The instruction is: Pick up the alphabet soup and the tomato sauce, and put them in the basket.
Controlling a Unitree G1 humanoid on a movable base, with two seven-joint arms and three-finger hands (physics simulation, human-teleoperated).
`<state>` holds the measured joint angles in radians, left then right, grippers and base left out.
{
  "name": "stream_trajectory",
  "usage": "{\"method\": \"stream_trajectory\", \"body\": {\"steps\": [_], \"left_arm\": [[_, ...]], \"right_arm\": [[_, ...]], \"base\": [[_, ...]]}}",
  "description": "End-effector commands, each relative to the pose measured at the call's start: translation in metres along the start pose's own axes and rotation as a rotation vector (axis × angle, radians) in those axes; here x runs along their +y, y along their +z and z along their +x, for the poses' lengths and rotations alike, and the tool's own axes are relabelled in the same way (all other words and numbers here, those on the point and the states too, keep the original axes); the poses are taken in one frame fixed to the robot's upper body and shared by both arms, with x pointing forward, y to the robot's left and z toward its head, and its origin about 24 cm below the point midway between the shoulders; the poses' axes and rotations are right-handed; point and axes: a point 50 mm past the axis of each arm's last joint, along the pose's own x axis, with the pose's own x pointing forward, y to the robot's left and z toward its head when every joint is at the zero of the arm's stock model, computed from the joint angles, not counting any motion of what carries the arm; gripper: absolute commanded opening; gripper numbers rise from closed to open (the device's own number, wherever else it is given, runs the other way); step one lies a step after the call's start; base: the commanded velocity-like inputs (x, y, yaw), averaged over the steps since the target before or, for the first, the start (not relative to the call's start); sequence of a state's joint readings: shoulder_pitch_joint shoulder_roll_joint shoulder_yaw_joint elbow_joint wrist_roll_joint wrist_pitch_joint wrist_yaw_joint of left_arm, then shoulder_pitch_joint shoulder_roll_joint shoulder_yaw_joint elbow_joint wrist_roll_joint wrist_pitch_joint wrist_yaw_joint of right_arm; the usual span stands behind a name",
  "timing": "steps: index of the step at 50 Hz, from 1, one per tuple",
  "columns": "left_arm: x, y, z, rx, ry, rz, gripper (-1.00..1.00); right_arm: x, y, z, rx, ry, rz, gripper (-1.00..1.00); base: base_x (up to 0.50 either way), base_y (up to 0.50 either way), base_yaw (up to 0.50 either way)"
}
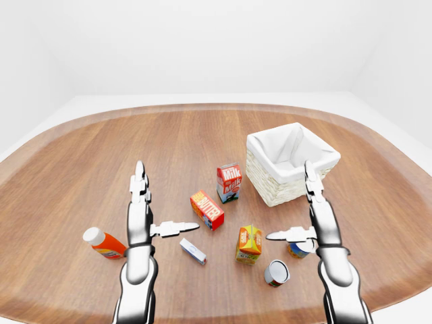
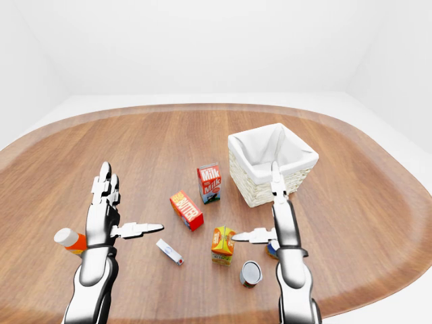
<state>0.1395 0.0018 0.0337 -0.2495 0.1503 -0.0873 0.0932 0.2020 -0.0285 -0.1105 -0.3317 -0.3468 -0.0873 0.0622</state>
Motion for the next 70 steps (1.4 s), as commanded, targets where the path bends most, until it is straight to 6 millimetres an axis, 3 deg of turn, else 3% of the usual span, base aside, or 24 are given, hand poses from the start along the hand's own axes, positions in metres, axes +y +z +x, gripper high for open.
{"method": "stream_trajectory", "body": {"steps": [1, 14, 25, 50, 57, 70], "left_arm": [[0.001, 0.002, 0.000, -0.007, 0.003, 0.001, 1.00], [0.001, 0.001, 0.000, -0.005, 0.002, 0.002, 1.00], [0.001, 0.000, 0.001, -0.003, 0.002, 0.001, 1.00], [0.001, 0.002, 0.002, -0.011, 0.004, 0.001, 1.00], [0.001, 0.002, 0.001, -0.008, 0.003, 0.002, 1.00], [0.000, -0.001, 0.001, 0.003, 0.000, 0.007, 1.00]], "right_arm": [[-0.006, -0.005, -0.002, 0.026, -0.001, -0.140, 1.00], [-0.010, 0.001, -0.008, 0.021, 0.024, -0.219, 1.00], [-0.015, -0.014, -0.014, 0.102, 0.035, -0.393, 1.00], [-0.024, -0.012, -0.024, 0.135, 0.015, -0.622, 1.00], [-0.024, -0.023, -0.026, 0.176, 0.034, -0.725, 1.00], [-0.023, -0.027, -0.031, 0.199, 0.053, -0.753, 1.00]], "base": [[0.00, 0.00, 0.00], [0.00, 0.00, 0.00], [0.00, 0.00, 0.00], [0.00, 0.00, 0.00], [0.00, 0.00, 0.00], [0.00, 0.00, 0.00]]}}
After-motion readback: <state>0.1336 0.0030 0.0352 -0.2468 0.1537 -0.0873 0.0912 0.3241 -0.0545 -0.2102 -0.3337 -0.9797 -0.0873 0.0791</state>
